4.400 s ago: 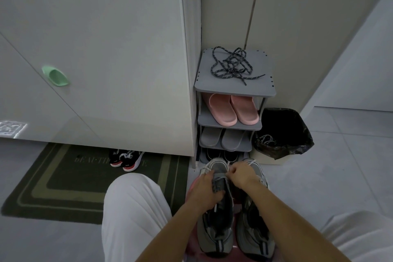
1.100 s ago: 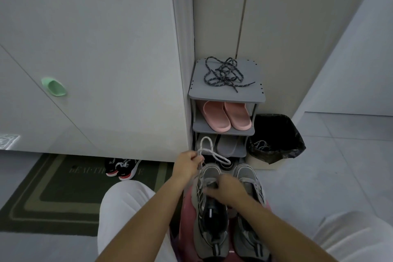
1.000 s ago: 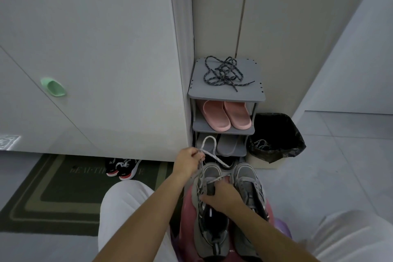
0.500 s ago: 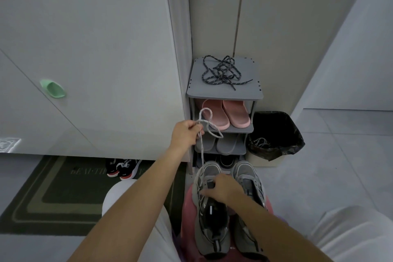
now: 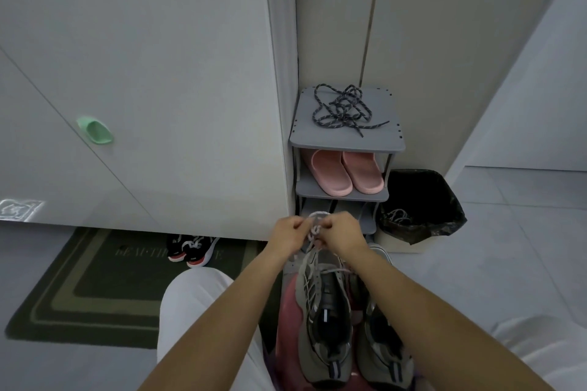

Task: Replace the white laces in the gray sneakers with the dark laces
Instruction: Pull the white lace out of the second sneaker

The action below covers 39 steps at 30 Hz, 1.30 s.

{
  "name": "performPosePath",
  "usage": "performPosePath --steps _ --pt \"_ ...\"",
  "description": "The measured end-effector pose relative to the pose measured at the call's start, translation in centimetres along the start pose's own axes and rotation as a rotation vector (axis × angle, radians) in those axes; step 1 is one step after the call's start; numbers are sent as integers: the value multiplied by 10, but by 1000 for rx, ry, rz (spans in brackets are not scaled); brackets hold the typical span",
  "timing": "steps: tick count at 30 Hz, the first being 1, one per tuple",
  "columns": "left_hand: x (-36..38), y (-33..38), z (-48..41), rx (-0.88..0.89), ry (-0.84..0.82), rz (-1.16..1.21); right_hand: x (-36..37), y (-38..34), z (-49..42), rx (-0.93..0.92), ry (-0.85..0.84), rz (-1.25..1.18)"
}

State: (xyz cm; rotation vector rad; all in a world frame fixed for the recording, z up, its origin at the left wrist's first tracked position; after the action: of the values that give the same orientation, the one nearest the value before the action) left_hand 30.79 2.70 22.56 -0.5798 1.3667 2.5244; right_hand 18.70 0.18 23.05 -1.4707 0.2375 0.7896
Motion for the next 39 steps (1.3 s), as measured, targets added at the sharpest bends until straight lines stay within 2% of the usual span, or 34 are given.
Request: performPosePath --steps 4,7,11,12,16,18,22,33,39 --pt "10 -10 6 -150 -182 234 -8 -2 -5 27 87 -62" --pt "19 -17 9 -202 -218 262 -10 -3 -8 62 110 -183" --pt "26 -28 11 -17 -185 142 -6 -2 -3 138 77 -308" --pt "25 -30 10 10 -160 135 -5 1 -1 134 63 -273" --pt "19 -34 0 53 -50 82 5 16 24 130 -81 153" --pt "18 -34 -5 34 -37 100 20 28 44 143 -131 240" --pt "14 -27 -9 53 -30 113 47 46 67 135 -180 248" --pt "9 -15 -20 109 57 106 47 64 69 133 -162 216" --pt "6 -17 -21 50 84 189 51 67 69 148 -191 241"
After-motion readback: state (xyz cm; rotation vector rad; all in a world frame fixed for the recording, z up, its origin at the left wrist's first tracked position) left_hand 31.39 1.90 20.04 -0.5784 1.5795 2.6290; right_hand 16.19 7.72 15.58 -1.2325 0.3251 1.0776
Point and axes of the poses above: each hand's wrist, its own z-axis away from the middle knuckle, its own x-axis out of the palm, y = z × x, the point moved 2 cm from there along -z, towards the middle knuckle, and after that the axes turned 10 degrees about -x, right-handed, at the moved point
